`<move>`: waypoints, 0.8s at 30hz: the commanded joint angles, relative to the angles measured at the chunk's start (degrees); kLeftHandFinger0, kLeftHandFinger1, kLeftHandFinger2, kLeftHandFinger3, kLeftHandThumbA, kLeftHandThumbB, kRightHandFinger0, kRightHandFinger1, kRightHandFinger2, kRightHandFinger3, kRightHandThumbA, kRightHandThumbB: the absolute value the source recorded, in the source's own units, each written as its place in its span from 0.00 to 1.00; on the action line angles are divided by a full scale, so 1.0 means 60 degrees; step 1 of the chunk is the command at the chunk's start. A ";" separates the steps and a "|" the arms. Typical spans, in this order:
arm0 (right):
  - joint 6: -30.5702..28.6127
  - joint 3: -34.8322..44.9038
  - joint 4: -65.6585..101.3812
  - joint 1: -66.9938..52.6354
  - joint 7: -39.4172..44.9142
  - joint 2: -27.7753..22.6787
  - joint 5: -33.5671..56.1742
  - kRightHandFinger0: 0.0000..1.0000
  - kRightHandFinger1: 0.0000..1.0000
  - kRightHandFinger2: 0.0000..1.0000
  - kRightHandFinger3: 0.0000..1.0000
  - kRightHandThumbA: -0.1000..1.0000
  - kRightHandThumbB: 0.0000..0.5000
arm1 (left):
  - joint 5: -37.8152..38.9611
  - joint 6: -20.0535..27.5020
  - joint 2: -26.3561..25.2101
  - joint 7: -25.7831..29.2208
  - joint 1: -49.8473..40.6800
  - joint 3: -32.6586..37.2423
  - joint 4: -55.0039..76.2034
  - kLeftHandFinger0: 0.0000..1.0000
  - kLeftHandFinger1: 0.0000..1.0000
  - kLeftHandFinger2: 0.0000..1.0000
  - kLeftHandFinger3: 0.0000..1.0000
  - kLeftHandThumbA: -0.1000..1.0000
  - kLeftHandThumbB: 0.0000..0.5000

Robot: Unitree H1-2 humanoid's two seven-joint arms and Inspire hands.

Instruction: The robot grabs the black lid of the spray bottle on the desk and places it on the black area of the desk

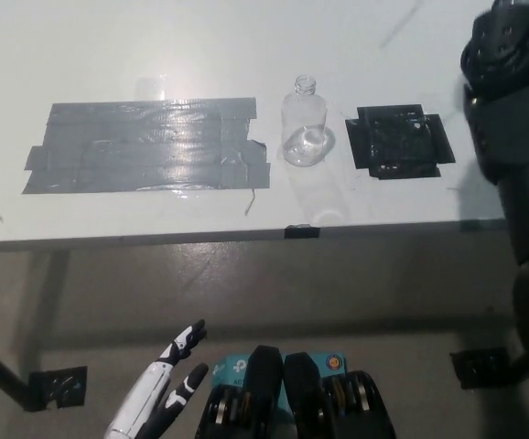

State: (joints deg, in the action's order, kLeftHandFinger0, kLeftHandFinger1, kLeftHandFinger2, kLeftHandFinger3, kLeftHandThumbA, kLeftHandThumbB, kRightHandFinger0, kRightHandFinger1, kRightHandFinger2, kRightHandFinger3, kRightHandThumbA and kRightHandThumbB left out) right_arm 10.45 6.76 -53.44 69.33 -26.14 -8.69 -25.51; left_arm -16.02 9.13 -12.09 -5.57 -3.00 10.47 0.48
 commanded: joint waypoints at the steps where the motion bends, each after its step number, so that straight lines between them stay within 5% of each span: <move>1: -0.0679 0.0167 -0.0528 0.0219 -0.0259 0.0173 0.0867 0.00 0.01 0.30 0.03 0.31 0.27 | -0.0009 0.0089 -0.0034 0.0002 0.0007 -0.0057 0.0209 1.00 1.00 1.00 1.00 1.00 0.44; 3: -0.0466 0.0184 -0.1019 0.0192 -0.0337 0.0210 0.0949 0.00 0.03 0.33 0.12 0.34 0.31 | 0.0004 0.0066 -0.0041 -0.0023 0.0007 -0.0058 0.0245 1.00 1.00 1.00 1.00 1.00 0.43; 6: -0.0571 -0.0155 -0.1765 0.0079 -0.0367 0.0125 0.0808 0.00 0.00 0.26 0.00 0.32 0.30 | 0.0008 0.0085 -0.0053 -0.0018 0.0031 -0.0078 0.0253 1.00 1.00 1.00 1.00 1.00 0.41; 18: -0.0646 -0.0808 -0.3235 -0.0076 -0.0345 -0.0078 0.1036 0.00 0.00 0.23 0.00 0.37 0.30 | -0.0005 0.0059 -0.0028 -0.0022 0.0128 -0.0081 0.0277 1.00 1.00 1.00 1.00 1.00 0.42; 19: -0.0267 -0.1018 -0.3610 -0.0033 0.0519 -0.0206 0.1004 0.55 0.62 0.80 0.75 0.59 0.41 | -0.0007 -0.0006 -0.0029 -0.0025 0.0163 -0.0101 0.0303 1.00 1.00 1.00 1.00 1.00 0.41; 20: -0.0155 -0.1148 -0.3704 0.0024 0.0723 -0.0232 0.0969 0.71 0.81 0.96 0.97 0.64 0.48 | -0.0013 -0.0003 -0.0034 -0.0021 0.0183 -0.0106 0.0297 1.00 1.00 1.00 1.00 1.00 0.41; 21: -0.0167 -0.1148 -0.3772 0.0051 0.1215 -0.0283 0.1138 0.96 1.00 1.00 1.00 0.69 0.54 | 0.0012 0.0032 -0.0031 -0.0022 0.0196 -0.0107 0.0276 1.00 1.00 1.00 1.00 1.00 0.40; 23: -0.0181 -0.1201 -0.3804 0.0065 0.1229 -0.0291 0.1187 0.99 1.00 1.00 1.00 0.70 0.55 | 0.0011 0.0033 -0.0029 -0.0025 0.0196 -0.0111 0.0276 1.00 1.00 1.00 1.00 1.00 0.40; 24: -0.0043 -0.1196 -0.3843 0.0129 0.1481 -0.0299 0.1285 1.00 1.00 1.00 1.00 0.70 0.72 | 0.0021 0.0015 -0.0014 -0.0024 0.0214 -0.0118 0.0259 1.00 1.00 1.00 1.00 1.00 0.40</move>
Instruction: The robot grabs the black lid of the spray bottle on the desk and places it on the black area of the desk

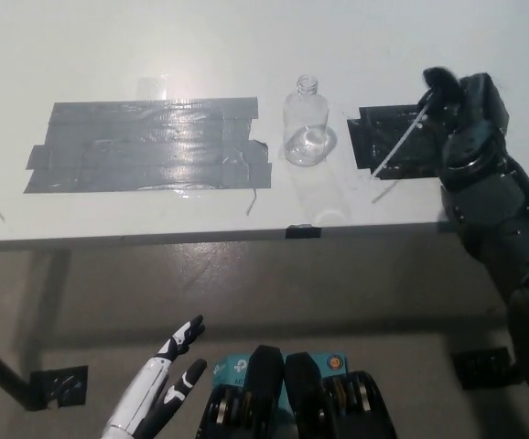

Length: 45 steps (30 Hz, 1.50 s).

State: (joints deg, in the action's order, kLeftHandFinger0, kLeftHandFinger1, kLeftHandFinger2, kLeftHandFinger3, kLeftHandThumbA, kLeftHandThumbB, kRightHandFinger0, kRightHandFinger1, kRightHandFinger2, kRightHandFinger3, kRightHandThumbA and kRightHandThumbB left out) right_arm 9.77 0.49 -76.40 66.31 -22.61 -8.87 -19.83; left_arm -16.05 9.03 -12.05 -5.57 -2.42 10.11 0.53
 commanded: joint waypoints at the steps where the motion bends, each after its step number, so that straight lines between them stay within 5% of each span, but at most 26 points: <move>1: 0.0100 -0.0204 -0.0022 0.0655 0.1018 -0.0279 0.0350 1.00 1.00 1.00 1.00 0.70 0.75 | 0.0030 0.0065 -0.0019 -0.0018 0.0124 -0.0060 0.0227 1.00 1.00 1.00 1.00 1.00 0.40; 13: 0.0320 -0.1775 0.0826 0.0892 0.3122 -0.0300 0.0090 1.00 1.00 1.00 1.00 0.87 0.86 | 0.0085 0.0183 -0.0026 -0.0013 0.0277 -0.0112 0.0144 1.00 1.00 1.00 1.00 1.00 0.39; 30: 0.0309 -0.1778 0.2400 0.0680 0.3692 -0.0824 0.0357 1.00 1.00 1.00 1.00 0.90 0.90 | 0.0095 0.0019 0.0000 -0.0030 0.0526 -0.0167 0.0166 1.00 1.00 1.00 1.00 1.00 0.45; 32: 0.0349 -0.1581 0.4546 0.0363 0.3816 -0.1156 0.0440 1.00 1.00 1.00 1.00 0.92 0.94 | 0.0118 -0.0079 0.0013 0.0004 0.0820 -0.0260 0.0123 1.00 1.00 1.00 1.00 1.00 0.46; 34: 0.1026 -0.1578 0.7404 -0.0505 0.3954 -0.1385 0.0173 1.00 1.00 1.00 1.00 0.96 0.87 | 0.0210 -0.0090 0.0008 0.0018 0.0931 -0.0339 0.0076 1.00 1.00 1.00 1.00 1.00 0.47; 37: 0.1194 -0.1577 0.7740 -0.0620 0.4005 -0.1404 0.0158 1.00 1.00 1.00 1.00 0.97 0.87 | 0.0215 -0.0086 0.0010 0.0015 0.0936 -0.0346 0.0068 1.00 1.00 1.00 1.00 1.00 0.47; 39: 0.1306 -0.1077 1.3051 -0.3473 0.3889 -0.1361 0.0248 1.00 1.00 1.00 1.00 0.99 0.80 | 0.0229 -0.0247 0.0032 0.0125 0.1076 -0.0493 0.0050 1.00 1.00 1.00 1.00 1.00 0.52; 43: 0.1291 -0.0924 1.3992 -0.4169 0.3869 -0.1218 0.0418 1.00 1.00 1.00 1.00 0.99 0.81 | 0.0301 -0.0239 0.0041 0.0131 0.1116 -0.0525 0.0014 1.00 1.00 1.00 1.00 1.00 0.51; 45: 0.0762 -0.0929 1.5789 -0.5987 0.3718 -0.0958 0.0607 1.00 1.00 1.00 1.00 1.00 0.72 | 0.0411 -0.0274 0.0037 0.0161 0.1070 -0.0621 0.0003 1.00 1.00 1.00 1.00 1.00 0.48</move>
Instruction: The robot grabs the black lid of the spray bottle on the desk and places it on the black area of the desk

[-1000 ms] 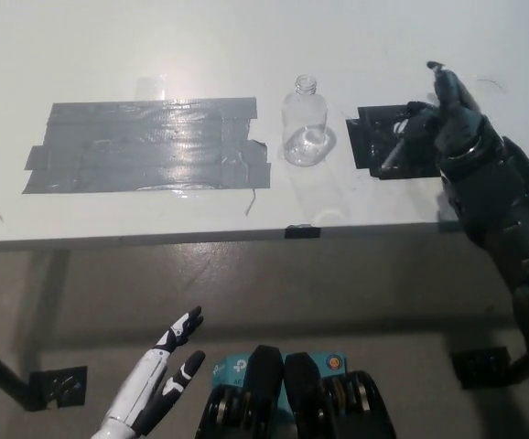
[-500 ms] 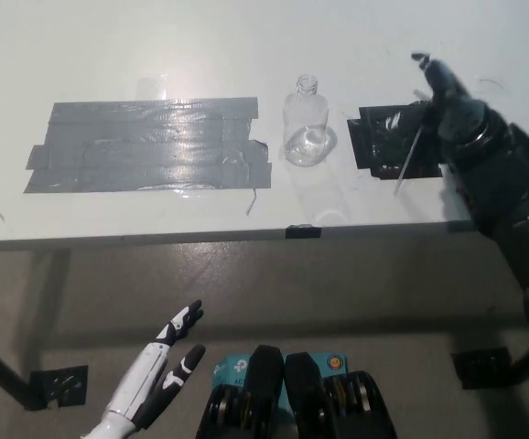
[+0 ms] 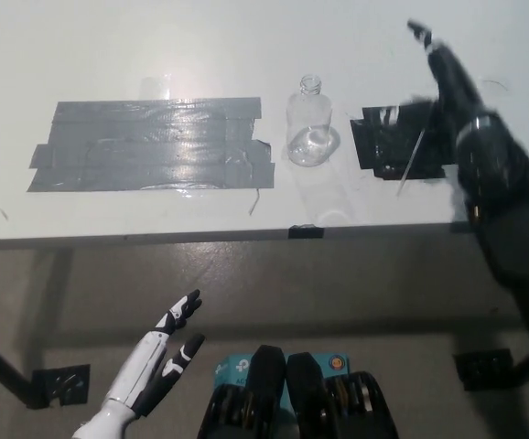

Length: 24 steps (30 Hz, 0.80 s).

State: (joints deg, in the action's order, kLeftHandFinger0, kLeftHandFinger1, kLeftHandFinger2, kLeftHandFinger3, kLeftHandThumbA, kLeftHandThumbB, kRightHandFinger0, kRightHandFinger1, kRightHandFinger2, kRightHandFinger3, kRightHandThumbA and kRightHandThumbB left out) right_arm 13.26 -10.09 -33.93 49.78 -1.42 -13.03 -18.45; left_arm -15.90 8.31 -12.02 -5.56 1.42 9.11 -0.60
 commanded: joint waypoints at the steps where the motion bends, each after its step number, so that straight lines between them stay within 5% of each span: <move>1: -0.0148 0.0853 0.9274 -0.4038 0.0115 -0.0150 0.0632 1.00 1.00 1.00 1.00 1.00 0.62 | 0.0432 -0.0215 0.0045 0.0160 0.0389 -0.0483 0.0207 1.00 1.00 1.00 1.00 1.00 0.51; 5: -0.0497 0.0858 0.9839 -0.4965 0.0037 0.0007 0.0804 1.00 1.00 1.00 1.00 1.00 0.60 | 0.0487 -0.0242 0.0062 0.0162 0.0289 -0.0502 0.0208 1.00 1.00 1.00 1.00 1.00 0.51; 7: -0.1927 0.0723 1.0075 -0.7093 -0.0431 0.0106 0.0881 1.00 1.00 1.00 1.00 1.00 0.54 | 0.0719 -0.0097 0.0073 0.0150 -0.0033 -0.0558 0.0176 1.00 1.00 1.00 1.00 1.00 0.50; 12: -0.3560 0.0922 0.9250 -0.8952 -0.0932 0.0504 0.1578 1.00 1.00 1.00 1.00 0.97 0.46 | 0.0866 0.0158 0.0085 0.0228 -0.0494 -0.0638 -0.0019 1.00 1.00 1.00 1.00 1.00 0.48; 20: -0.4243 0.1129 0.8284 -1.0116 -0.0728 0.0888 0.2105 1.00 1.00 1.00 1.00 0.90 0.36 | 0.0864 0.0047 0.0122 0.0221 -0.0645 -0.0770 -0.0336 1.00 1.00 1.00 1.00 1.00 0.52; 24: -0.4551 0.1197 0.7524 -1.0179 -0.0643 0.0973 0.2048 1.00 1.00 1.00 1.00 0.91 0.41 | 0.0902 0.0205 0.0207 0.0204 -0.0663 -0.0799 -0.0554 1.00 1.00 1.00 1.00 1.00 0.50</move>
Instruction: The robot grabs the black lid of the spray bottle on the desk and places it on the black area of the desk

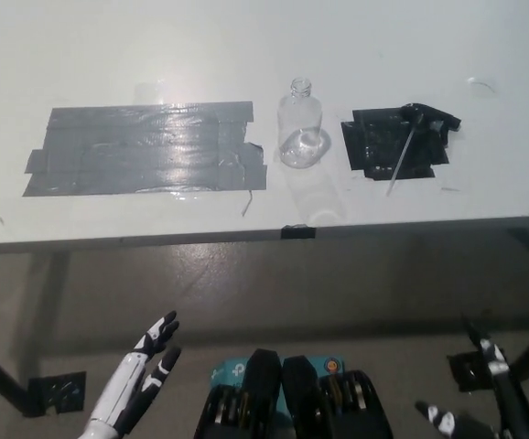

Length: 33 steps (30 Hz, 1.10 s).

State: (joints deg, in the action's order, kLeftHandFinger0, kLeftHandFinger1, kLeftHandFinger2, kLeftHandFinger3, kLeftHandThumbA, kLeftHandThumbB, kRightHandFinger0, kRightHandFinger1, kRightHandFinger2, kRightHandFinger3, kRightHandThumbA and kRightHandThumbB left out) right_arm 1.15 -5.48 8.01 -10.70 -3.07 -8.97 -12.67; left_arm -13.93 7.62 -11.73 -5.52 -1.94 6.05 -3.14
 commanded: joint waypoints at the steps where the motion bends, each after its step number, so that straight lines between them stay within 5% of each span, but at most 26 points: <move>1: -0.2577 0.0452 0.0289 -0.0070 -0.0301 0.0317 0.1156 1.00 1.00 1.00 1.00 0.91 0.43 | 0.0531 0.0309 0.0181 0.0220 -0.0106 -0.0287 -0.0176 1.00 1.00 1.00 1.00 1.00 0.50; 33: -0.3477 0.0217 -0.1225 -0.0043 0.0348 0.0457 0.1171 1.00 1.00 1.00 1.00 0.96 0.56 | 0.0767 0.0312 0.0108 -0.0021 -0.0702 -0.0458 0.0212 1.00 1.00 1.00 1.00 0.99 0.47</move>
State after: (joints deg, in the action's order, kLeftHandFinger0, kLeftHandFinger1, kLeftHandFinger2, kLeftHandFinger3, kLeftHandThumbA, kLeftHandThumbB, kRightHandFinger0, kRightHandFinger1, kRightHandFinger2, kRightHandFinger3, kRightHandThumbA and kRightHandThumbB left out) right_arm -15.72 -3.82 0.63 -11.73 -1.80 -6.49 -5.94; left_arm -10.53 7.79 -10.19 -5.49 -5.81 3.81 -3.96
